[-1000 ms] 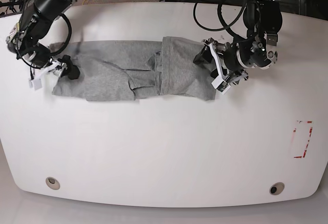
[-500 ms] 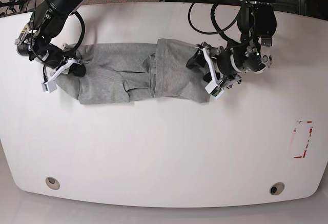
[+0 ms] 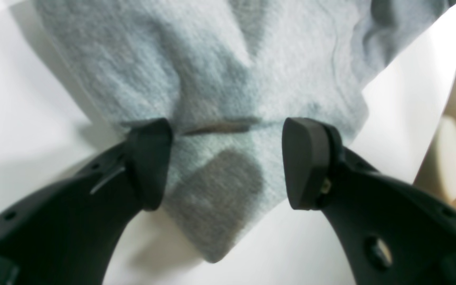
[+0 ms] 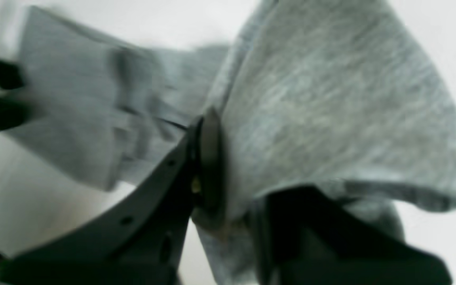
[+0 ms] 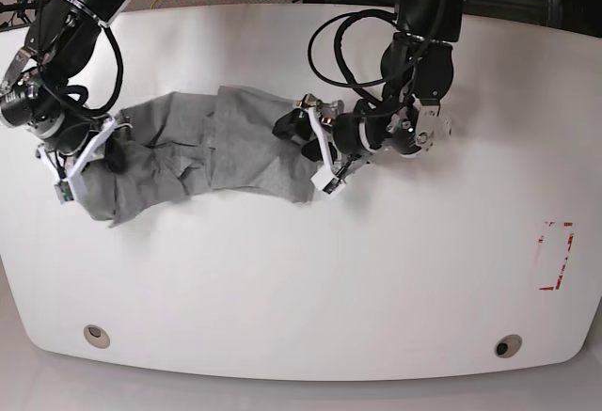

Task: Fold the T-shirt properly
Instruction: 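Fold both strip ends inward toward each other with both grippers, then release the shirt and press the folded bundle flat with the right gripper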

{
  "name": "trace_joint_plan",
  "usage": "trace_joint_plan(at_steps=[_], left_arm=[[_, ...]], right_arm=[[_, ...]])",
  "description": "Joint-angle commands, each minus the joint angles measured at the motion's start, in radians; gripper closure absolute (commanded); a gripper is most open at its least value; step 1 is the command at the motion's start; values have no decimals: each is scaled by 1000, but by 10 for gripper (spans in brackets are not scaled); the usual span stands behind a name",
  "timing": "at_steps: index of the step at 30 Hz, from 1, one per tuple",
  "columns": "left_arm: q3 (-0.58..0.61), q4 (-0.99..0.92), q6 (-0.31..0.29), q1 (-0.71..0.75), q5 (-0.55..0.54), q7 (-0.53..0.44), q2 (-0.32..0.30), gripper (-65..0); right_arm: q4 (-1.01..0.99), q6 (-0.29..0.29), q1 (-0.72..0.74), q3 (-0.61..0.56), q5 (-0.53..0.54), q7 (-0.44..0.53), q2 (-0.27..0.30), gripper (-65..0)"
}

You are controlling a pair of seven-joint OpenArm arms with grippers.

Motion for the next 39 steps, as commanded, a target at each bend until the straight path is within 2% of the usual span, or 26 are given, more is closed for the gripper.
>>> trace_joint_plan(at_steps=[1, 4, 10, 13, 15, 21, 24, 27, 29, 34, 37, 39], left_arm=[[32, -27, 29, -9, 8, 12, 48, -418], [43, -46, 39, -9, 8, 12, 60, -418], [46, -66, 39, -25, 0, 9, 60, -418], [46, -64, 39, -15, 0, 9, 60, -418], [43, -69, 39, -21, 0, 8, 60, -418], [40, -63, 34, -19, -1, 9, 60, -417], [40, -55, 31, -16, -3, 9, 60, -417], [38, -31, 31, -18, -23, 9, 60, -417], [38, -20, 29, -21, -56, 9, 60, -417], [25, 69, 29, -19, -155, 11, 60, -414], [-35, 129, 29, -15, -213, 21, 40, -414], [-81, 157, 29, -15, -245, 46, 3, -414]], right_arm=[[85, 2, -10, -51, 30, 18, 10, 0], [102, 2, -18, -94, 67, 18, -21, 0], [102, 2, -36, -137, 72, 18, -87, 0], [101, 2, -58, -166, 70, 18, -88, 0], [101, 2, -62, -188, 69, 26, -92, -38], [99, 2, -65, -238, 67, 62, -96, -339], [99, 2, -65, -240, 67, 66, -121, -457], [95, 2, -61, -237, 67, 73, -138, -545], [90, 2, -59, -237, 69, 73, -145, -574], [93, 2, -59, -217, 76, 73, -142, -574], [93, 2, -65, -185, 78, 73, -133, -574], [93, 2, -68, -162, 78, 73, -108, -558]])
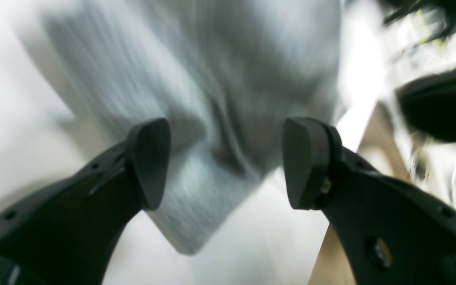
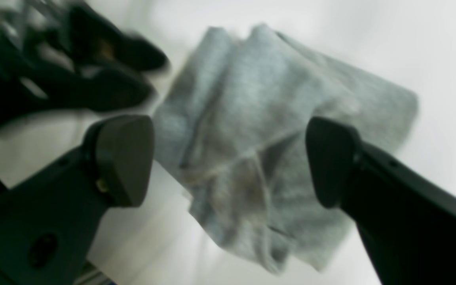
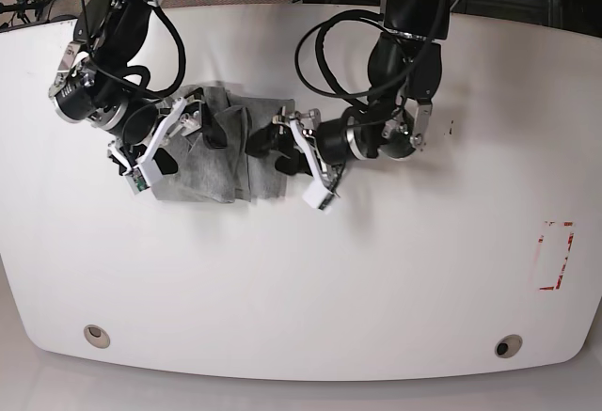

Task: Fold the T-shirt properly
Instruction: 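Release the shirt and press the folded bundle flat with the right gripper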

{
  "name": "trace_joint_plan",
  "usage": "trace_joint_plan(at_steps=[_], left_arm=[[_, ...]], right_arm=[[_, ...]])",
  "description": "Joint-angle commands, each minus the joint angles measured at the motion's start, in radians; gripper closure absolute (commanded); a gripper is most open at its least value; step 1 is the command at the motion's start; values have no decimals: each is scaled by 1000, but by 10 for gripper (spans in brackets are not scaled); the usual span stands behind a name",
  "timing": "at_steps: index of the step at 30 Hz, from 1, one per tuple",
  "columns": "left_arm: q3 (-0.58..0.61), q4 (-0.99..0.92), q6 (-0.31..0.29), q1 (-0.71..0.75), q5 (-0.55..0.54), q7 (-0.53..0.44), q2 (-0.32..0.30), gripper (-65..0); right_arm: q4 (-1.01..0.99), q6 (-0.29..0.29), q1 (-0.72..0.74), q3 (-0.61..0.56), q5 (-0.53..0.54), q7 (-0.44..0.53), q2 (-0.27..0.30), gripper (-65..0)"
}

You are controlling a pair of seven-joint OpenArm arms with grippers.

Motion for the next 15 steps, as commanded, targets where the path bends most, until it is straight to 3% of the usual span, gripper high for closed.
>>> trace_joint_plan(at_steps=[1, 7, 12, 15], left_arm=[[-51, 49, -6, -18, -53, 18, -49, -414], [-171, 111, -6, -14, -140, 25, -176, -414], [-248, 149, -6, 20, -214, 25, -282, -414], [-266, 164, -6, 24, -249, 27, -330, -414]], right_arm=[[16, 1, 6, 33, 16, 23, 40, -542], [10, 1, -38, 150, 19, 23, 50, -441], [9, 1, -77, 156, 21, 20, 42, -450], [1, 1, -80, 104, 17, 20, 0, -453]])
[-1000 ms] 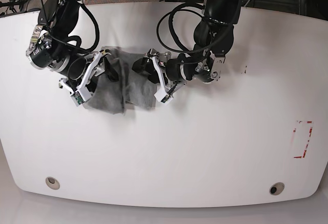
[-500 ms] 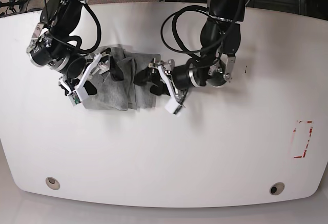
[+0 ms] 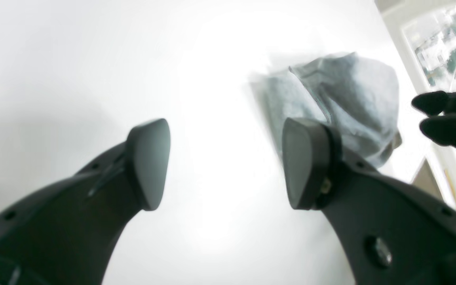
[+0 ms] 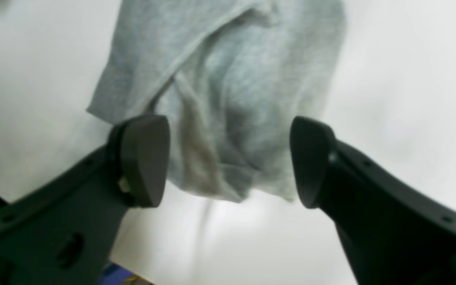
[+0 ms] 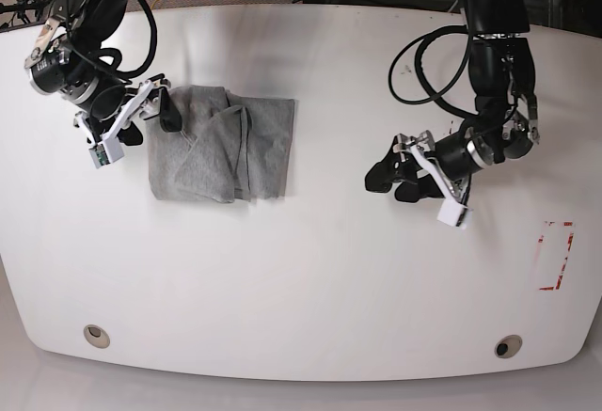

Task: Fold the T-shirt properly
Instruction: 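Release the shirt and press the folded bundle flat with the right gripper, then grasp the folded bundle's edges with both grippers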

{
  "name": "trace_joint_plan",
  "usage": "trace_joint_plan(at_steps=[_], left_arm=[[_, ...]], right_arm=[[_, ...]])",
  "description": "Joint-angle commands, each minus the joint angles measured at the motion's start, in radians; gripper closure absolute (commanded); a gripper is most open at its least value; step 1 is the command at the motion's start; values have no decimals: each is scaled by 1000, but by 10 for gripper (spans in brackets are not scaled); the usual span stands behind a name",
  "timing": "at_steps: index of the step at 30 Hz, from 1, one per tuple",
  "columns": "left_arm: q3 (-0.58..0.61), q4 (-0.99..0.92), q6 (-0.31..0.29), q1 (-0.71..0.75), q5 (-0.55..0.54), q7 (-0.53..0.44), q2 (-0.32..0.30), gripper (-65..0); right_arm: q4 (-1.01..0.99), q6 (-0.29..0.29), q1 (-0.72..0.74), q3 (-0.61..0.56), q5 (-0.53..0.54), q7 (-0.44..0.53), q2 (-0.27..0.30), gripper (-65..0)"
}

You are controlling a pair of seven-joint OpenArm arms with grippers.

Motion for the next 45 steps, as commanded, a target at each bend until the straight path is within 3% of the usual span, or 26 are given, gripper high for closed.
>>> trace_joint_plan(at_steps=[1, 3, 8, 15, 22, 25, 32, 40, 43, 45], left_arm=[[-11, 35, -9, -5, -51, -17, -55, -414], [-27, 58, -9, 17, -64, -19, -89, -414], [-99, 118, -9, 69, -66, -17, -100, -414], [-172, 149, -9, 98, -68, -17, -138, -415], [-175, 189, -9, 136, -68, -16, -172, -415], [-174, 189, -9, 138, -64, -16, -172, -415], [-162, 213, -9, 169, -63, -16, -166, -415], [50, 226, -1, 165, -61, -22, -164, -415], [127, 230, 0, 152, -51, -23, -135, -415], [179, 238, 0, 138, -3, -22, -97, -415]], right_arm=[[-1, 1, 7, -59, 21, 21, -29, -452], [-30, 1, 7, -94, 14, 21, -55, -450], [-90, 1, 16, -163, 14, 21, -127, -449], [-84, 1, 41, -372, -18, 24, -236, -447], [42, 1, 19, -473, -113, 50, -253, -449], [45, 1, 24, -469, -134, 64, -244, -447], [45, 1, 13, -344, -139, 64, -152, -445], [39, 1, 68, -223, -147, 66, -52, -436], [14, 1, 105, -192, -147, 66, -4, -366], [-26, 1, 136, -180, -148, 66, 32, -284]])
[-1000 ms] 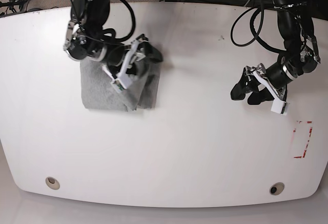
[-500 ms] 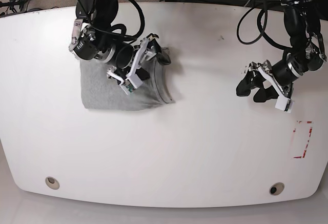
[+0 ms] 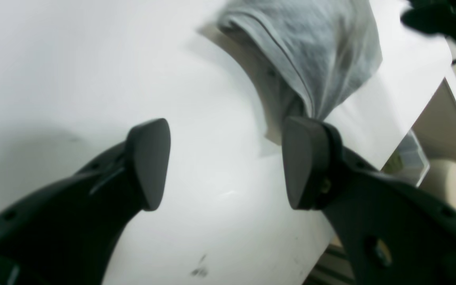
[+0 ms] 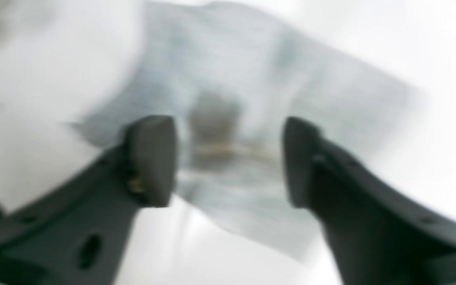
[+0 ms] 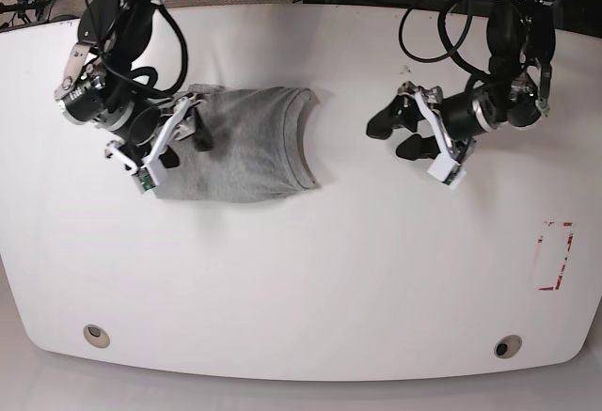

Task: Fold the T-shirt properly
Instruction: 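Grasp the folded bundle's edges with both grippers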

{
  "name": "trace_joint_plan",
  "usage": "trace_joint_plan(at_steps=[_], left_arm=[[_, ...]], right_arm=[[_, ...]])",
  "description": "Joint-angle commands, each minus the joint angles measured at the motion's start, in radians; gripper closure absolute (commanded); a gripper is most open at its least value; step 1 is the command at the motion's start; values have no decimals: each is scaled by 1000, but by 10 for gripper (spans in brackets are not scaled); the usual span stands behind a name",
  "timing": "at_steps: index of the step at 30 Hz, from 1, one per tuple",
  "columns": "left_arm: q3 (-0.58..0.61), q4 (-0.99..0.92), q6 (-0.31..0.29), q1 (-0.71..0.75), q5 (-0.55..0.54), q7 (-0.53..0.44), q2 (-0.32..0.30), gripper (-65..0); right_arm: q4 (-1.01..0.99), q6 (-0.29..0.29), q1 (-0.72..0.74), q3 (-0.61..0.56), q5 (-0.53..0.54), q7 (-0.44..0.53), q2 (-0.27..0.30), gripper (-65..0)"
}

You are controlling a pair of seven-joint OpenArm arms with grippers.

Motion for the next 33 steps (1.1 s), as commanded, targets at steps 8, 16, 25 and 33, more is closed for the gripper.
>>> trace_joint_plan(at_steps=[8, 16, 25, 33], left_arm=[[198, 39, -7, -42, 218, -25, 175, -408], [313, 30, -9, -46, 451, -67, 319, -235], [390, 2, -10, -28, 576, -82, 393, -129], [388, -159, -12, -81, 574, -85, 391, -122]], right_arm=[[-204, 1, 141, 4, 12, 62, 147, -130], [-384, 1, 231, 0, -10, 122, 170, -122], [-546, 1, 299, -121, -197, 306, 170, -122], [-687, 1, 303, -138, -276, 441, 172, -122]])
